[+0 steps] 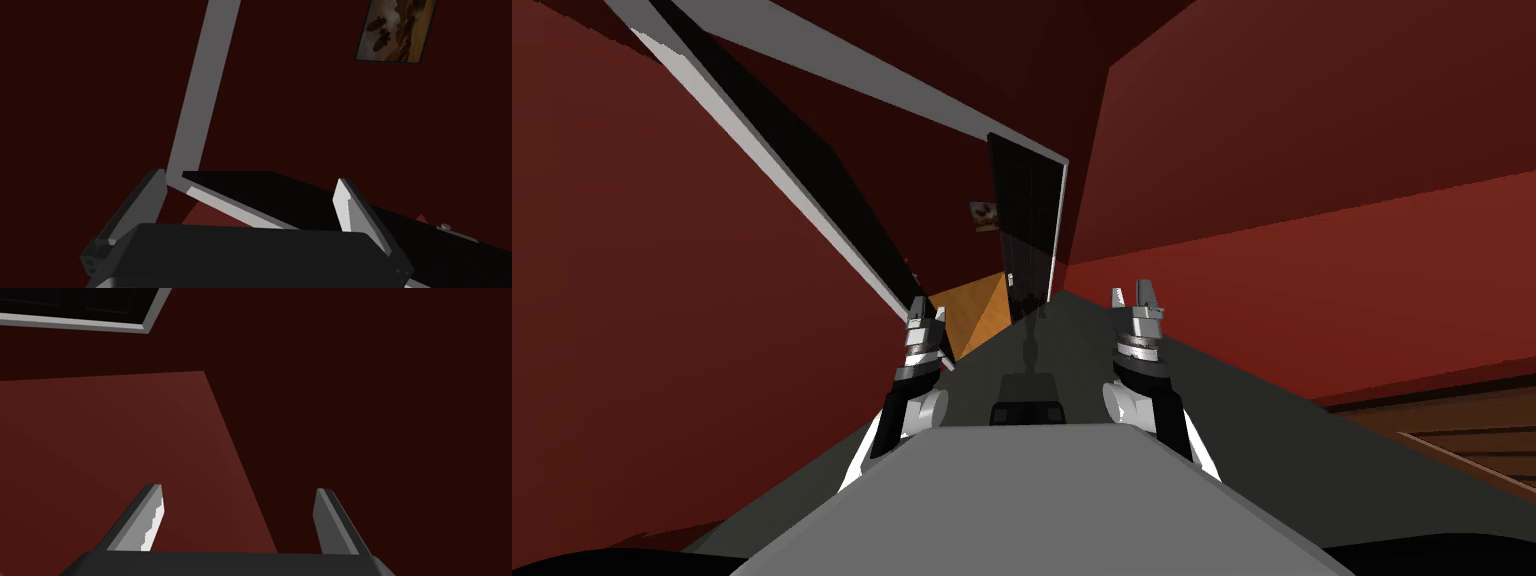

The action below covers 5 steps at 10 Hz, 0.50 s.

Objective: Push the door open

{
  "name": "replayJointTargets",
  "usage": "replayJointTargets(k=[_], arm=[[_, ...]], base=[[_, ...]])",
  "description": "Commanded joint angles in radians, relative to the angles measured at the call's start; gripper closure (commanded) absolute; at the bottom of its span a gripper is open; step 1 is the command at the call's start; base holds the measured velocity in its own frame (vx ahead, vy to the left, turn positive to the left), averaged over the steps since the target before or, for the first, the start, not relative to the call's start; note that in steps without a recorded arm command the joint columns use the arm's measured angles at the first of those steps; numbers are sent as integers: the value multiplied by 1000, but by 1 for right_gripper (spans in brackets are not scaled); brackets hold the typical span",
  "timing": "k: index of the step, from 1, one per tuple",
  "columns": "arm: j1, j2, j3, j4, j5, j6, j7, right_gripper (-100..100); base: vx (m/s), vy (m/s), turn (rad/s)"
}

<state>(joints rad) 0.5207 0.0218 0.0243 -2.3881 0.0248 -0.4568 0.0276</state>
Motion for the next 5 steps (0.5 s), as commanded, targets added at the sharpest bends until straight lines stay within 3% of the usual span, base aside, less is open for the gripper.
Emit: replayJointTargets(k=[1, 5], arm=[[-11, -11, 3, 31, 2, -6, -2, -100], [-40, -35, 9, 114, 8, -21, -6, -100]], base=[[112, -18, 55], [121, -9, 60]])
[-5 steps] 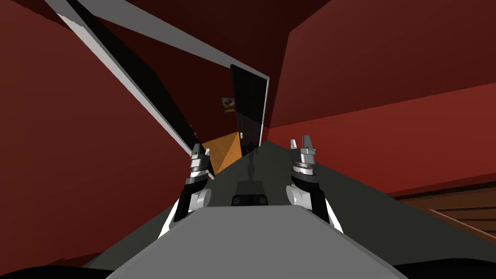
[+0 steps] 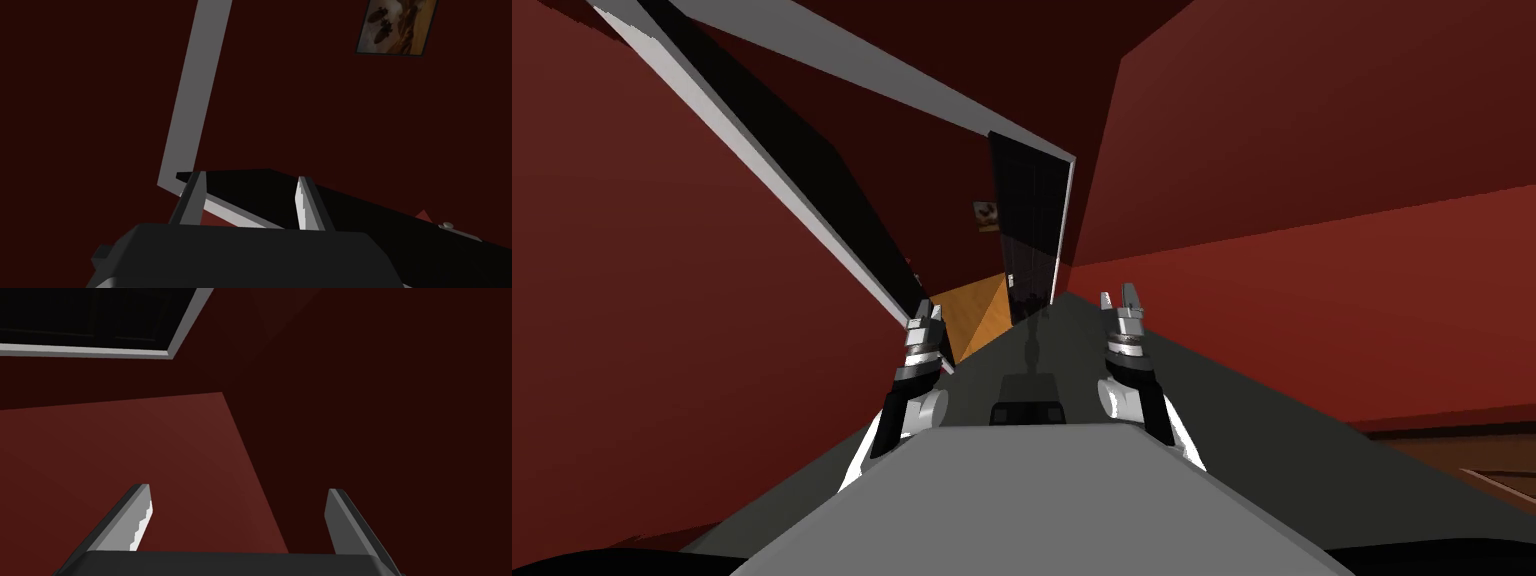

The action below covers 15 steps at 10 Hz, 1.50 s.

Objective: Push the door open

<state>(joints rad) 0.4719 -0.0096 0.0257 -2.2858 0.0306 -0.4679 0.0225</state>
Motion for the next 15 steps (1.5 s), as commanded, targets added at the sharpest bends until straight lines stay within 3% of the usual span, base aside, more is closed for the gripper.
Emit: replayJointTargets(k=[1, 5, 15], arm=[[-2, -11, 10, 42, 5, -15, -3, -100], [-26, -26, 16, 113, 10, -29, -7, -100], [-111, -59, 36, 356, 27, -73, -21, -100]], base=[[182, -21, 92], [108, -7, 49], [105, -19, 67]])
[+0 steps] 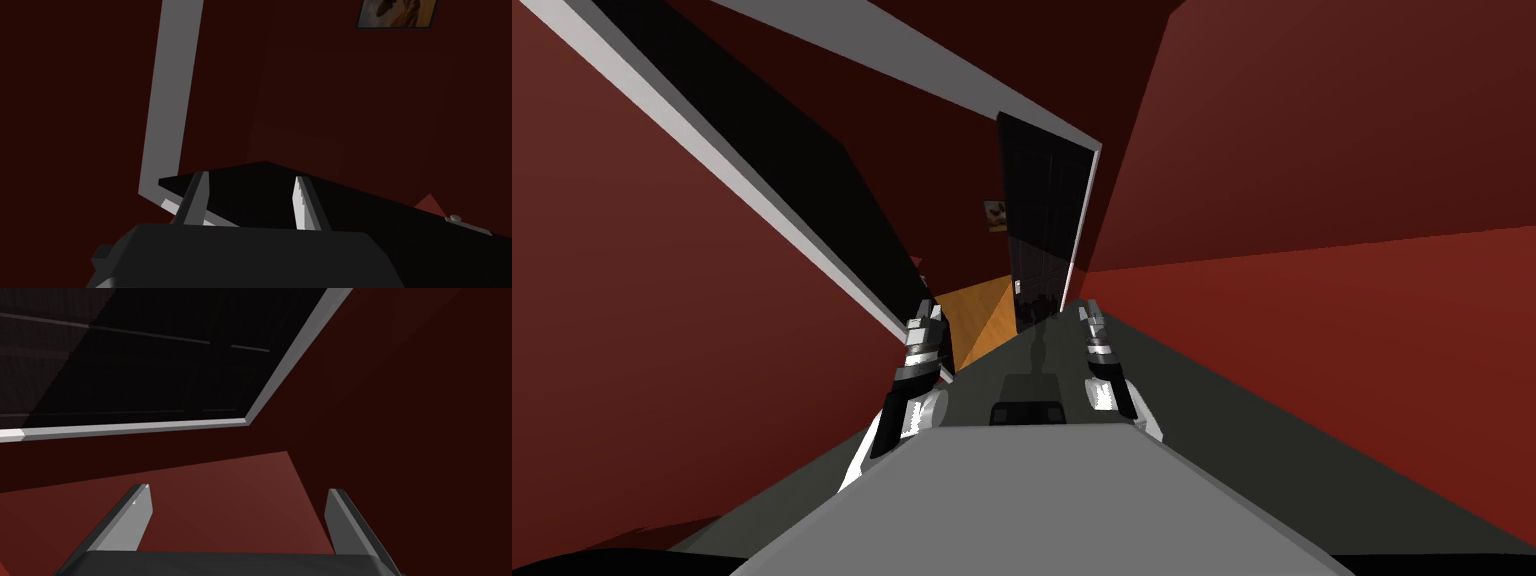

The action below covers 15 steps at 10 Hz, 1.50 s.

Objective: Push the door open

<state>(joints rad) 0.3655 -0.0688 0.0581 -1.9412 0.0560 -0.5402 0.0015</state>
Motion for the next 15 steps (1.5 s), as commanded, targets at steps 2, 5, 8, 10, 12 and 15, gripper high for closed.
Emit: replayJointTargets(k=[2, 5, 8, 10, 12, 15], arm=[[-21, -5, 7, 61, 6, -10, -3, -100], [-48, -10, 13, 138, 11, -24, -7, -100], [-75, -14, 20, 217, 17, -39, -12, -100], [-94, -14, 24, 268, 21, -48, -15, -100], [-113, -15, 28, 322, 25, -58, -18, -100], [-141, -14, 35, 406, 31, -73, -22, -100]], base=[[97, -19, 69], [99, -23, 68], [95, -26, 73], [91, -24, 83], [99, -23, 68], [99, -39, 78]])
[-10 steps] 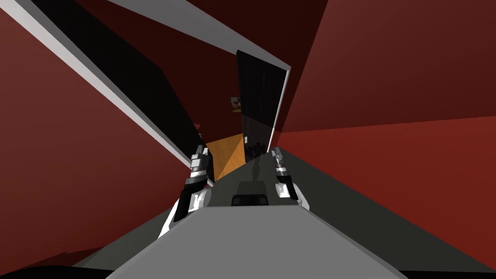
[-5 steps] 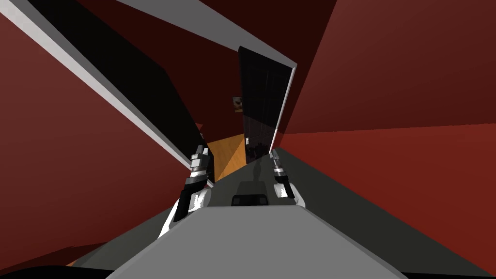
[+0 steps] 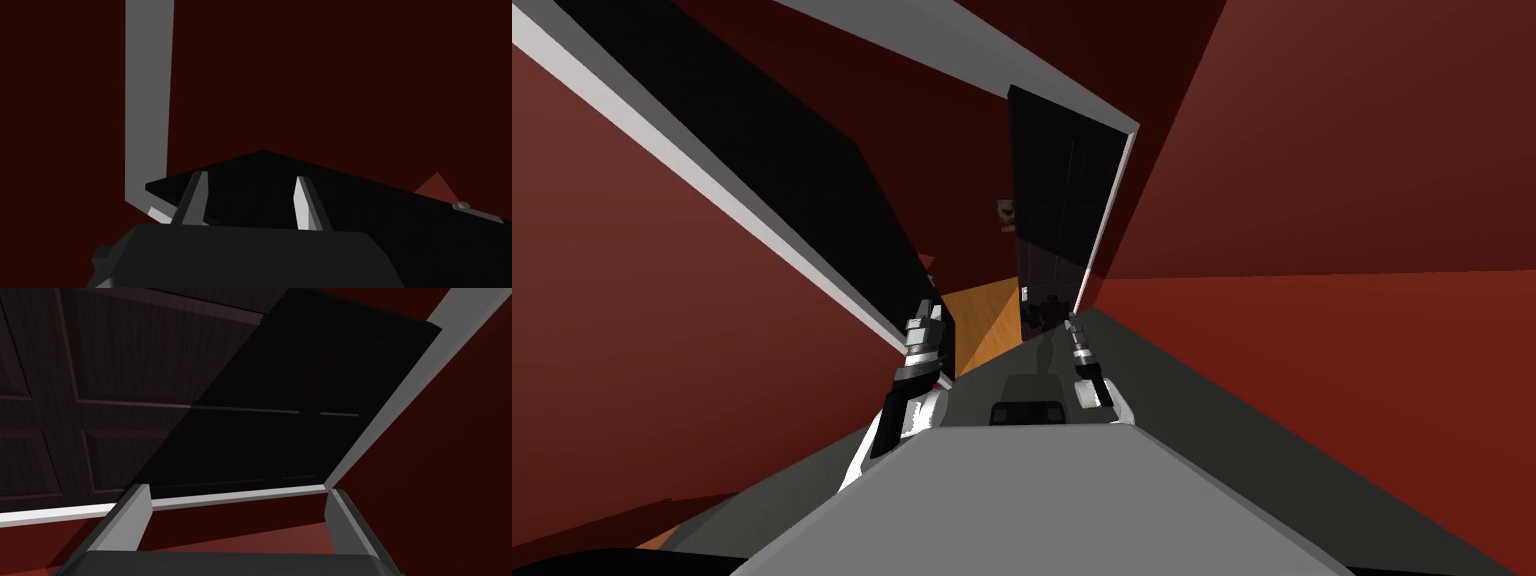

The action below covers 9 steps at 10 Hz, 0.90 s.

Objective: Push the door open

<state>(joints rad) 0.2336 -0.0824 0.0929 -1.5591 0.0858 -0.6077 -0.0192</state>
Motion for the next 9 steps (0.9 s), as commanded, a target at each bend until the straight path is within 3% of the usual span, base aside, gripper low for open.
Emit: replayJointTargets(k=[1, 9], arm=[[-19, 1, 2, 50, 3, -11, -3, -100], [-92, 13, 19, 262, 18, -50, -15, -100]], base=[[99, -21, 68], [93, -35, 74]])
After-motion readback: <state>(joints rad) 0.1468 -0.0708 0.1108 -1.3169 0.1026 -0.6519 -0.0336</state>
